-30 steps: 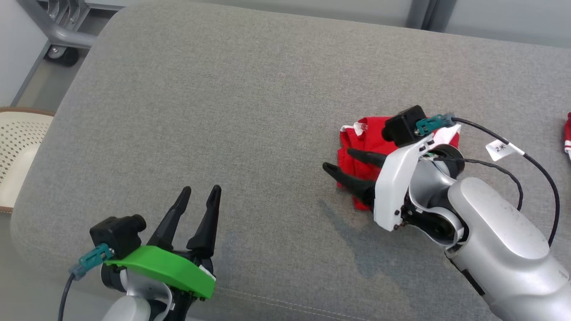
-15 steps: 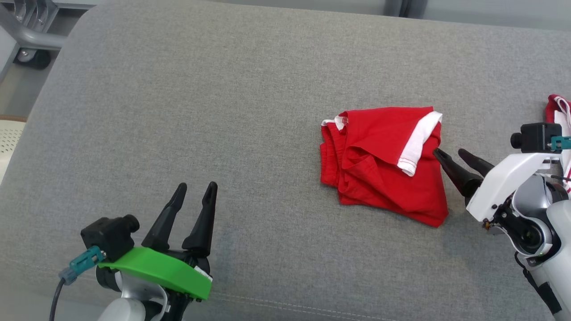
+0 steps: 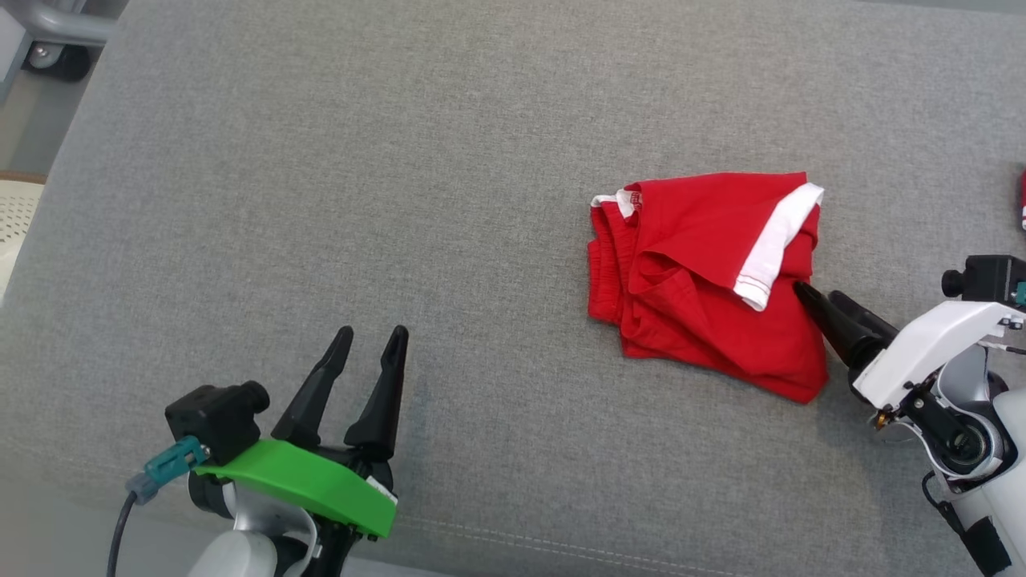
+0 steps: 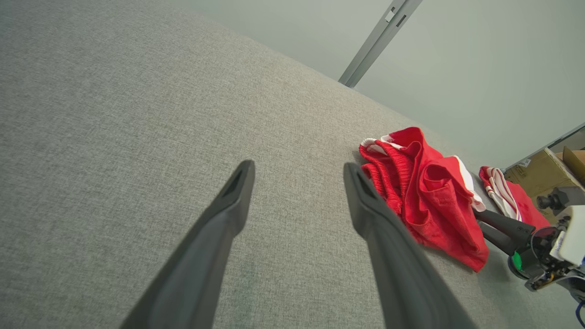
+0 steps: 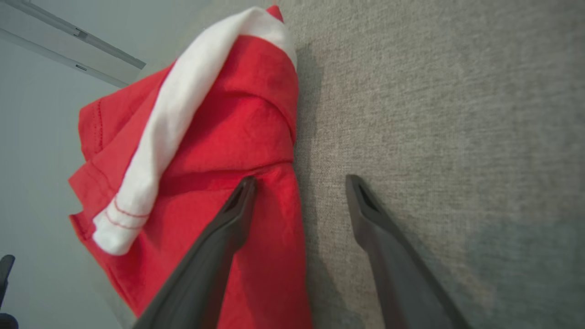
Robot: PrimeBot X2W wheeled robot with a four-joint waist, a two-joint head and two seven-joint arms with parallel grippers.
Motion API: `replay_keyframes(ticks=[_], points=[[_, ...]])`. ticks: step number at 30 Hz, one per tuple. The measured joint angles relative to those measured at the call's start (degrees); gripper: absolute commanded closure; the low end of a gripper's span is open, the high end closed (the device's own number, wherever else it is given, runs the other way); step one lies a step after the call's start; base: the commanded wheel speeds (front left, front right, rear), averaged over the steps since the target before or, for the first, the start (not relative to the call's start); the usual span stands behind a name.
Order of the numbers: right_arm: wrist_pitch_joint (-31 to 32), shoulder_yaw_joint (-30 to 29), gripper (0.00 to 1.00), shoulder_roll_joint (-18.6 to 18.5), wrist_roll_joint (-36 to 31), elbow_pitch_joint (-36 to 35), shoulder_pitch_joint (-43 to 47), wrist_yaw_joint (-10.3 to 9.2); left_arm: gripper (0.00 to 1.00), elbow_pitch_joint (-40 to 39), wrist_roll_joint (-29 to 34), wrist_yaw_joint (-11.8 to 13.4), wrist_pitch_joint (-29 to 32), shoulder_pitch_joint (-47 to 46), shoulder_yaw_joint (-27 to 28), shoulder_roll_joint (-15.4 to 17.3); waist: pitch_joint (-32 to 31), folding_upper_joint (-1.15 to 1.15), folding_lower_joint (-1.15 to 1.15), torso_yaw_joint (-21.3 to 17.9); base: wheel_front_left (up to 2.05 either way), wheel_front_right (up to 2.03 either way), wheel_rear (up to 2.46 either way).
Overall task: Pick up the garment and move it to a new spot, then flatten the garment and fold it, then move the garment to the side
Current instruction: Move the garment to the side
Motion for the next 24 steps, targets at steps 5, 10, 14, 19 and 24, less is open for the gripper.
replay_keyframes(ticks=[5, 10, 14, 19, 24], points=[[-0.4, -1.7, 0.0, 1.9, 4.3, 2.3, 0.0, 1.18, 0.0, 0.6, 0.0, 0.0, 0.0, -1.4, -0.4, -0.7, -0.3, 0.0, 0.0, 1.4, 0.0, 0.0, 0.0], [-0.3, -2.2, 1.0, 3.8, 7.8, 3.6, -0.8, 1.93, 0.0, 2.0, 0.0, 0.0, 0.0, -1.4, -0.7, -1.9, -1.2, 0.0, 0.0, 2.4, 0.0, 0.0, 0.0], [2.4, -0.3, 1.0, 2.6, 7.8, 3.0, -1.2, 2.44, 0.0, 3.3, -0.1, 0.0, -0.5, -1.5, -0.8, -2.2, -2.5, 0.0, 0.0, 3.1, 0.0, 0.0, 0.0], [9.0, 4.0, 1.0, -4.3, 4.0, -1.1, -6.3, 2.92, 0.0, 4.4, -0.6, -0.1, -1.1, -1.4, -0.6, -2.8, -4.5, 0.0, 0.0, 3.7, 0.0, 0.0, 0.0], [15.5, 6.8, 1.0, -8.9, 2.4, -5.1, -11.0, 2.93, 0.0, 5.3, -1.2, -0.3, -1.5, -1.1, -0.6, -3.2, -6.3, 0.0, 0.0, 3.9, 0.0, 0.0, 0.0]])
